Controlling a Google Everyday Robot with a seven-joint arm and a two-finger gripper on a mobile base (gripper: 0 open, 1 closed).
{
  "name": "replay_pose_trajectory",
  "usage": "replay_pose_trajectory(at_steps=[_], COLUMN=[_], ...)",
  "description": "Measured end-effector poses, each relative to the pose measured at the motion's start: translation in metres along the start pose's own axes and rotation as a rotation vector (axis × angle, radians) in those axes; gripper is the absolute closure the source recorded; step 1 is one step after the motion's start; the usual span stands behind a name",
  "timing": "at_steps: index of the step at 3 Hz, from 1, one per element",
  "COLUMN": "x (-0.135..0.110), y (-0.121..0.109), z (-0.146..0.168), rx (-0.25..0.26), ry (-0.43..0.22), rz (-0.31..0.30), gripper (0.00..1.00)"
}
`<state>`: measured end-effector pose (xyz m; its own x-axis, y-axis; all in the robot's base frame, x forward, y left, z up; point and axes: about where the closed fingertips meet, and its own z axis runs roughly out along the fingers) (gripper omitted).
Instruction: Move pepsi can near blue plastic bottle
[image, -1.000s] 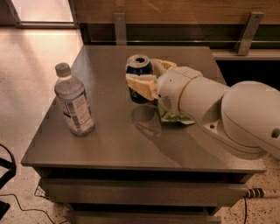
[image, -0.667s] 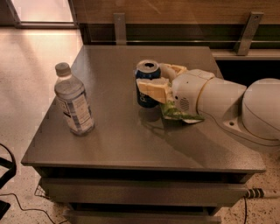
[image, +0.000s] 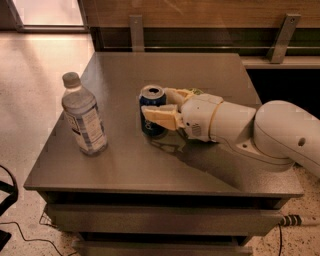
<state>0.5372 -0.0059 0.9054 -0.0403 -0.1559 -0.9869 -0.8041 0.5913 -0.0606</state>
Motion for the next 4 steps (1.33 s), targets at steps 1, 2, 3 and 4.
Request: replay_pose_trajectory(at_steps=[1, 2, 3, 4], x=[0.0047, 0.0036, 0.0026, 0.0016], y=[0.0171, 0.0178, 0.0197, 0.0214], z=[0.0227, 0.0226, 0.0239, 0.025], rx=[-0.045, -0.046, -0.049, -0.052], ry=[-0.007, -0.006, -0.006, -0.007], rz=[-0.002, -0.004, -0.006, -0.008], gripper=[0.97, 0.75, 0.5, 0.28])
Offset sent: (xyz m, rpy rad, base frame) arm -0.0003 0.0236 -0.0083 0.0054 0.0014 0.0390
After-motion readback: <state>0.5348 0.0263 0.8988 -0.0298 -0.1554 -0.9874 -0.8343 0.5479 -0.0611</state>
